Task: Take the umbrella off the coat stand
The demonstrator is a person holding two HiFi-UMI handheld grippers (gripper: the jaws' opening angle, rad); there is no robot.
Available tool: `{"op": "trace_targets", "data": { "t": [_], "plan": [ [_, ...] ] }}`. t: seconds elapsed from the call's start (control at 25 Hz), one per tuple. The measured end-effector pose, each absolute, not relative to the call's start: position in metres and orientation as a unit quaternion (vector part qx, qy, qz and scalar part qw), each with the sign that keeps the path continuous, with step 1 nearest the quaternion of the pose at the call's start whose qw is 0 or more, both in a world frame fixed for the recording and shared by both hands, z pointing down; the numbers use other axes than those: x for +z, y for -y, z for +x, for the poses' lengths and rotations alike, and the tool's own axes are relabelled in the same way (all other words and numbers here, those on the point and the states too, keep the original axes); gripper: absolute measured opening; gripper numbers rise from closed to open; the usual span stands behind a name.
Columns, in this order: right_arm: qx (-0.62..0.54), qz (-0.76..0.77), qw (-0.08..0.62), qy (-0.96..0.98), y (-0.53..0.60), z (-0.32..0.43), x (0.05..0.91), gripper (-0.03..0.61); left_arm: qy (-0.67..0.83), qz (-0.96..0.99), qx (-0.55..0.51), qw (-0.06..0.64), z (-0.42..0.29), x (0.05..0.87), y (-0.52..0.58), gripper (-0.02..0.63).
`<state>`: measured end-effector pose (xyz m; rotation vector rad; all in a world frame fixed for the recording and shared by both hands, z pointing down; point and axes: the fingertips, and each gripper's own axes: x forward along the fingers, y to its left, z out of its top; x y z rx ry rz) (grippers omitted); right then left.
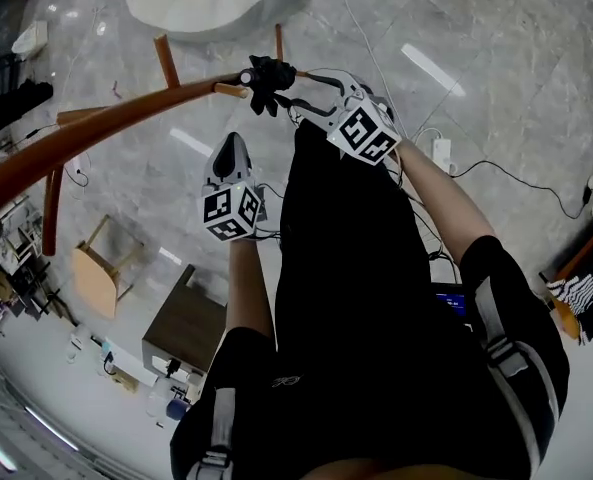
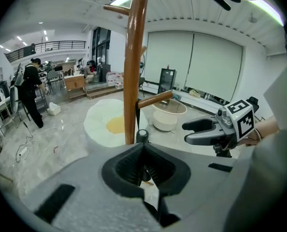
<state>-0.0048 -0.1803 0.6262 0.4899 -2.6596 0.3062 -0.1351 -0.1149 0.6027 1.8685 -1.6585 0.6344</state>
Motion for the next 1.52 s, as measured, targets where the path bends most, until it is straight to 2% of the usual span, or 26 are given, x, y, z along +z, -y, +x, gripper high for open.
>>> {"op": "trace_targets", "data": {
  "t": [0.52, 1.08, 1.32, 1.4, 1.52],
  "plan": [
    [0.093, 0.106, 0.239, 0.961, 0.196, -0.062, 0.696, 0.270, 0.612, 0.678, 0.277, 0.298, -0.144, 0.647, 0.129, -0.002],
    [0.082, 0.055, 0.265, 0.959, 0.193, -0.124, 0.750, 0.357, 0.624, 0.656, 0.289, 0.312, -0.157, 0.639, 0.120, 0.000],
    [0.082, 0.066, 0.267, 0.958, 0.196, -0.137, 0.767, 0.374, 0.623, 0.652, 0.289, 0.321, -0.157, 0.643, 0.112, 0.000],
    [0.069, 0.076, 0.275, 0.956, 0.199, -0.140, 0.771, 0.360, 0.624, 0.651, 0.288, 0.322, -0.158, 0.645, 0.111, 0.000],
    [0.052, 0.085, 0.283, 0.954, 0.203, -0.139, 0.772, 0.279, 0.624, 0.651, 0.287, 0.322, -0.159, 0.645, 0.110, -0.001]
  ]
}}
